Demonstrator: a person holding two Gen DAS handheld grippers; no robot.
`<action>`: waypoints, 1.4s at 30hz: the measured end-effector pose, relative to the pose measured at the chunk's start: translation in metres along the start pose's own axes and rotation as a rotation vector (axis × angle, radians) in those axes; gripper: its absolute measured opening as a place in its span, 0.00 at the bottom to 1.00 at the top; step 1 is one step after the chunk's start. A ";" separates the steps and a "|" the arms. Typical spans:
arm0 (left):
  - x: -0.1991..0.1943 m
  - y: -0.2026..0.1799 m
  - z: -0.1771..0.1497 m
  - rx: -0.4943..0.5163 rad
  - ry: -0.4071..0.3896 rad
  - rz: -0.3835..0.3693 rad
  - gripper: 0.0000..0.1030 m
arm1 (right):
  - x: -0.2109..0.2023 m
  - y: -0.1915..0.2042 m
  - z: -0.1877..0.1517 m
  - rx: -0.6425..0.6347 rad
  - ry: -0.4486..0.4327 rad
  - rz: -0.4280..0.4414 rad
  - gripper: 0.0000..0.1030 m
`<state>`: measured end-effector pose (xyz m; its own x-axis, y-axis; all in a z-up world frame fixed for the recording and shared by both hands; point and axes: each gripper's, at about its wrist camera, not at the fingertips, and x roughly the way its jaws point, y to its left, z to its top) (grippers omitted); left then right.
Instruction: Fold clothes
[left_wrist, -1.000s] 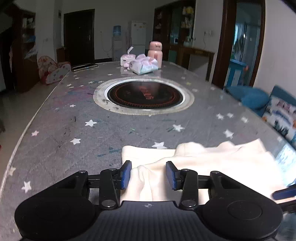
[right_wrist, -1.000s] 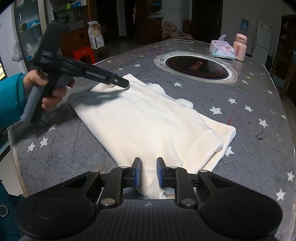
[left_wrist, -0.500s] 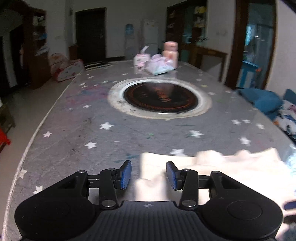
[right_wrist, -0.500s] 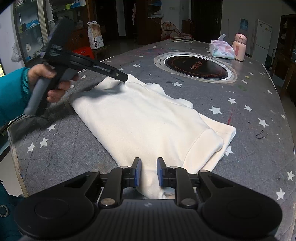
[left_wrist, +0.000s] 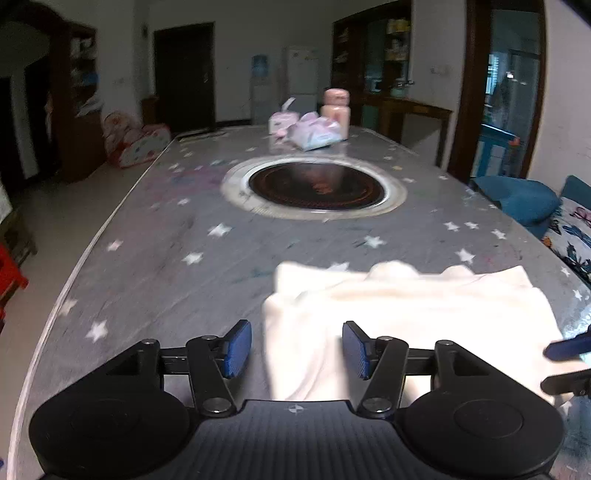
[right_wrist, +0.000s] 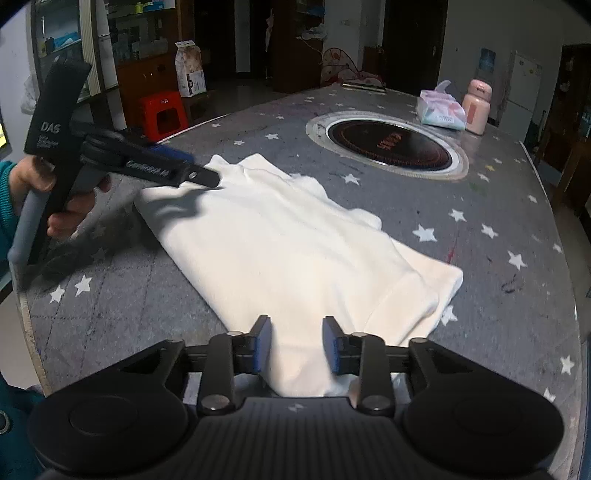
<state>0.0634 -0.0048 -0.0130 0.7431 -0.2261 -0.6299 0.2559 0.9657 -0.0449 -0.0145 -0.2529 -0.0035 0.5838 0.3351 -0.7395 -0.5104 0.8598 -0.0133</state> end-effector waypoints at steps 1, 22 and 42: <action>-0.002 0.003 -0.002 -0.015 0.005 0.003 0.56 | 0.000 0.000 0.001 0.003 -0.006 0.001 0.35; -0.032 0.013 -0.037 -0.164 0.112 -0.171 0.32 | -0.001 -0.006 -0.009 -0.020 0.049 0.004 0.41; -0.069 -0.037 -0.030 0.016 -0.037 -0.219 0.96 | -0.005 -0.024 -0.011 0.115 0.011 0.038 0.49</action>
<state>-0.0160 -0.0216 0.0095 0.6907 -0.4353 -0.5774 0.4233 0.8908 -0.1653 -0.0125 -0.2793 -0.0064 0.5582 0.3646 -0.7453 -0.4559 0.8853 0.0916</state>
